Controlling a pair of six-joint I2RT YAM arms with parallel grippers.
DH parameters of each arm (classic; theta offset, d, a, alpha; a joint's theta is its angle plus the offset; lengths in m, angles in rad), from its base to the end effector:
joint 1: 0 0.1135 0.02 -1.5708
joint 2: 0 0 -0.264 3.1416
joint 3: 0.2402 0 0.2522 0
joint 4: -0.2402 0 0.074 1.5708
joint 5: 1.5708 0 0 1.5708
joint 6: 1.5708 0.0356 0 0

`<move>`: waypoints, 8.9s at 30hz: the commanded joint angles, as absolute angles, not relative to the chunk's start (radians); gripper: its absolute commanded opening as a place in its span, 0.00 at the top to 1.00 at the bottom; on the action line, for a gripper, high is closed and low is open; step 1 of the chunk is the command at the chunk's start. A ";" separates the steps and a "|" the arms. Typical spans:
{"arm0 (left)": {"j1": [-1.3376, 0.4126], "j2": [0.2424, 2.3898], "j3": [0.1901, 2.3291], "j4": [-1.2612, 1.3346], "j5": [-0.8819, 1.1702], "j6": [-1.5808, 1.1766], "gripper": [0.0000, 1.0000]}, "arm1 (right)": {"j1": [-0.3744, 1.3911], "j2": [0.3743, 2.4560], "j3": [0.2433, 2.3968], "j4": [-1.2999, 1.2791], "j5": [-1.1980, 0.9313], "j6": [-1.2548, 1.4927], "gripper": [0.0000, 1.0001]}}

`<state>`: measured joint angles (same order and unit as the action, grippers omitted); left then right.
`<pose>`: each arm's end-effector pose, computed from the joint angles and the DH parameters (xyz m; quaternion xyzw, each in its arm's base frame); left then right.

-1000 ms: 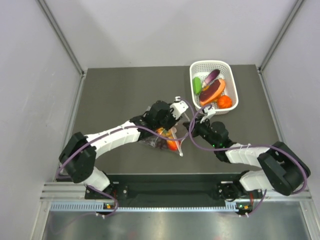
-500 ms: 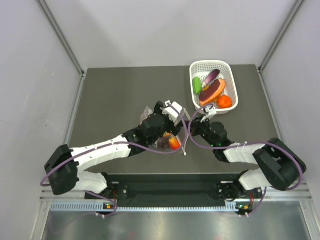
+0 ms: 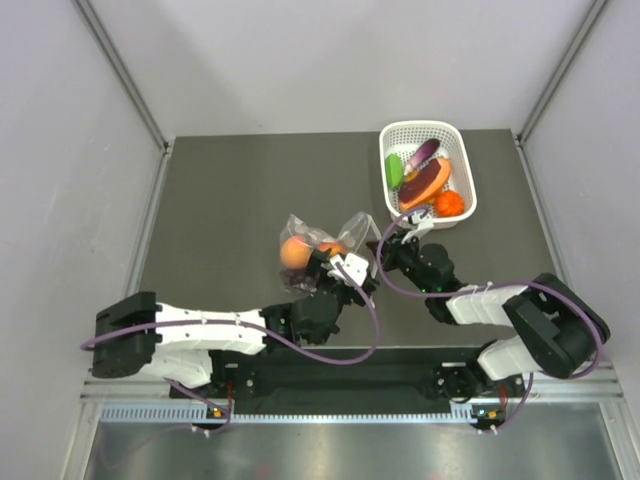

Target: Open the zip-top bag and remove the fake food

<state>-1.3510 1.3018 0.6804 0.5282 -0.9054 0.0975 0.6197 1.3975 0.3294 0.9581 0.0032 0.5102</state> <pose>0.0883 -0.2667 0.2652 0.2199 0.6931 -0.0933 0.6801 0.2068 0.1474 0.1758 -0.0397 0.7438 0.3562 0.5641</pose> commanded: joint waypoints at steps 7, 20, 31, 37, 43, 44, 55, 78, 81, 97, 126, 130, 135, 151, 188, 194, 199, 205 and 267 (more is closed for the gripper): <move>-1.399 1.445 0.695 0.670 -1.146 -0.074 0.06 | 0.621 1.413 0.365 1.034 0.003 0.535 1.00; -1.203 1.589 0.775 0.568 -0.862 -0.281 0.08 | 0.621 1.359 0.311 1.054 -0.043 0.535 1.00; -1.169 1.629 0.821 0.529 -0.861 -0.249 0.74 | 0.620 1.315 0.268 1.043 -0.052 0.512 1.00; -1.103 1.568 0.825 0.485 -0.668 -0.118 1.00 | 0.620 1.289 0.235 1.040 -0.038 0.512 1.00; -1.003 1.460 0.882 0.267 -0.398 0.007 1.00 | 0.620 1.278 0.186 1.080 -0.005 0.549 1.00; -0.996 1.442 0.906 0.206 -0.371 0.043 1.00 | 0.621 1.279 0.180 1.083 0.033 0.554 1.00; -0.969 1.352 0.974 -0.046 -0.302 0.133 1.00 | 0.621 1.336 0.133 1.083 0.135 0.569 1.00; -0.969 1.463 0.931 0.095 -0.222 0.044 1.00 | 0.632 1.194 0.133 0.905 0.127 0.427 0.46; -0.954 1.508 0.962 0.103 -0.216 0.049 1.00 | 0.634 1.051 0.120 0.792 0.175 0.397 0.34; -0.893 1.468 0.921 0.173 -0.121 0.012 1.00 | 0.722 0.792 0.147 0.652 -0.066 0.285 0.36; -0.893 1.365 0.759 0.298 -0.097 0.002 1.00 | 0.825 1.391 0.377 0.788 0.077 0.285 0.38; -0.893 1.368 0.756 0.313 -0.106 0.003 1.00 | 0.851 1.400 0.365 0.779 0.103 0.288 0.38; -0.893 1.370 0.756 0.319 -0.106 0.002 1.00 | 0.856 1.419 0.348 0.808 0.118 0.299 0.66; -0.882 1.425 0.824 0.305 -0.136 0.009 1.00 | 0.854 1.117 0.304 0.689 0.251 0.250 0.85; -0.761 1.502 0.859 0.451 -0.075 0.014 1.00 | 0.195 1.620 0.870 0.796 -0.040 0.267 0.88; -0.759 1.505 0.851 0.471 -0.037 0.002 1.00 | 0.190 1.606 0.842 0.810 -0.023 0.261 0.81; -0.758 1.523 0.861 0.469 -0.041 0.003 1.00 | 0.189 1.629 0.856 0.790 0.029 0.255 0.31; -0.758 1.513 0.850 0.471 -0.048 0.002 1.00 | 0.189 1.615 0.833 0.825 0.028 0.255 0.12; -0.703 1.479 0.798 0.474 -0.012 0.002 1.00 | 0.500 1.629 0.748 0.620 -0.559 0.028 0.37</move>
<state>-0.7113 1.4960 0.7959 0.4206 -0.0223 0.0059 0.4633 1.6054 0.6739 0.6456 -0.5785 0.0723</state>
